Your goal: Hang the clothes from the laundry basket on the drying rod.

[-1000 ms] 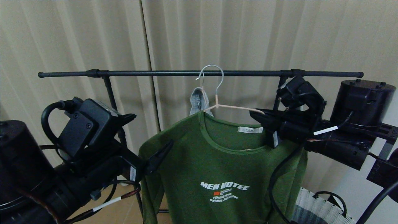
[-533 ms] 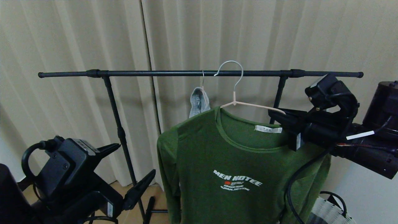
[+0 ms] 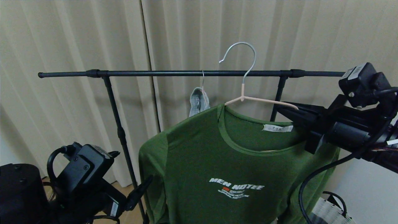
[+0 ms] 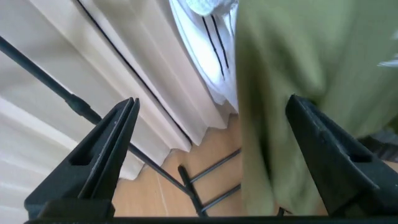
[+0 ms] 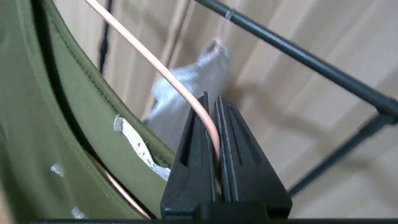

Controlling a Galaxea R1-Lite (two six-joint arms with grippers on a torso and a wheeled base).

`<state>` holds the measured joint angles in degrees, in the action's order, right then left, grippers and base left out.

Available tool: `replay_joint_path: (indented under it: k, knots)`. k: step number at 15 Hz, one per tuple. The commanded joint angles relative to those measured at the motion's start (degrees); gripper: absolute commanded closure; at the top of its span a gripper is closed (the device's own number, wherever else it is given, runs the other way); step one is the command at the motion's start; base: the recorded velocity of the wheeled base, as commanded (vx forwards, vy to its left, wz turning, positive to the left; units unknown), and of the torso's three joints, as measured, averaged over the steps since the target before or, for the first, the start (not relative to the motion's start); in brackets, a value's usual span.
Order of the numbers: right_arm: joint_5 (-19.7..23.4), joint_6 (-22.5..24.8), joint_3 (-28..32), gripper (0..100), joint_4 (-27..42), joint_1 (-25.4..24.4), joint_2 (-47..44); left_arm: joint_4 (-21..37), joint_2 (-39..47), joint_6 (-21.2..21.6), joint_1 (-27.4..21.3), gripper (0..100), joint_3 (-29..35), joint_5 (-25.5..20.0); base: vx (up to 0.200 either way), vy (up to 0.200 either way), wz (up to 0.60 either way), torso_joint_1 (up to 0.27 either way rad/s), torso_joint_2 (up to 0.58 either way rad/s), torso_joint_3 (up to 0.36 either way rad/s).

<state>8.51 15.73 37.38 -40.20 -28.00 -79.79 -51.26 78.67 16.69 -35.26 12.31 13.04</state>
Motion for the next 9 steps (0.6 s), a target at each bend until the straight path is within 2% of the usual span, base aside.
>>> replay_joint_path:
  k: [1,3,4,7,9]
  knots:
    - [0.2,0.0,-0.2,100,-0.1,-1.4,1.3,0.0,2.5,-0.1,0.2,0,0.7,0.1,0.000,0.000,0.00,0.000,0.00,0.000]
    - [0.4,0.0,-0.5,100,0.0,-1.5,1.9,0.0,2.8,0.2,1.5,0,0.5,0.1,0.000,0.000,0.00,0.000,0.00,0.000]
    - [0.3,0.0,-0.6,100,0.0,-1.5,2.0,0.0,2.5,0.1,1.8,100,0.2,0.1,0.000,0.000,0.00,0.000,0.00,0.000]
    - [-0.1,0.1,-0.9,100,0.2,-1.2,1.7,-0.1,2.1,0.2,1.9,100,0.3,0.3,0.000,0.000,0.00,0.000,0.00,0.000]
    - [-0.2,0.2,-1.0,100,0.6,2.2,1.3,-0.1,0.3,0.3,4.2,100,0.1,0.4,0.000,0.000,0.00,0.000,0.00,0.000]
